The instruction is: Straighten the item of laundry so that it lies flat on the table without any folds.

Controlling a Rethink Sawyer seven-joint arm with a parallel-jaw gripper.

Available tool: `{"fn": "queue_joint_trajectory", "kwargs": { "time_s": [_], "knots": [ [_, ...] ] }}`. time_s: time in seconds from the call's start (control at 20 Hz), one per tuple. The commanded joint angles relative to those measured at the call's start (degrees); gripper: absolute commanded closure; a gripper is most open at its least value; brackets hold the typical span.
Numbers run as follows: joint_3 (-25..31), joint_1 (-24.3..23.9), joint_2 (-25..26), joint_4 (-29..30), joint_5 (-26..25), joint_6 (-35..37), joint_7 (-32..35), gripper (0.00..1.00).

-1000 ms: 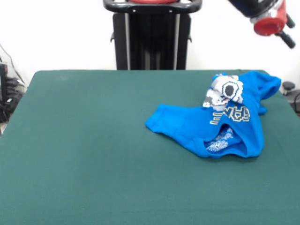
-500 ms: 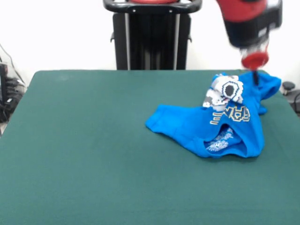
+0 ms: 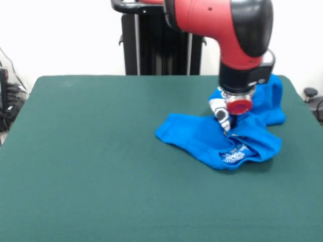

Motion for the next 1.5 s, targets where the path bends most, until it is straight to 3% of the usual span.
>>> {"fn": "queue_joint_trajectory", "kwargs": {
  "time_s": [0.05,0.35,0.6,0.75,0.9,1.2,1.5],
  "knots": [
    [-5.7,-0.5,-1.6,-4.1,2.0,-1.0,12.8,0.0],
    [2.5,-6.6,-9.3,0.7,3.8,1.2,6.3,0.0],
    [9.8,-11.7,-18.1,2.6,6.5,13.9,4.1,0.0],
    [11.7,-14.0,-20.3,0.8,6.8,20.6,4.2,0.0],
    [8.9,-14.0,-18.2,-2.9,3.2,20.6,4.7,0.0],
    [13.2,-17.8,-7.6,-2.9,4.2,3.7,-1.7,0.0],
    [13.0,-15.0,-4.0,-5.4,2.9,-0.8,2.5,0.0]
  ]
}}
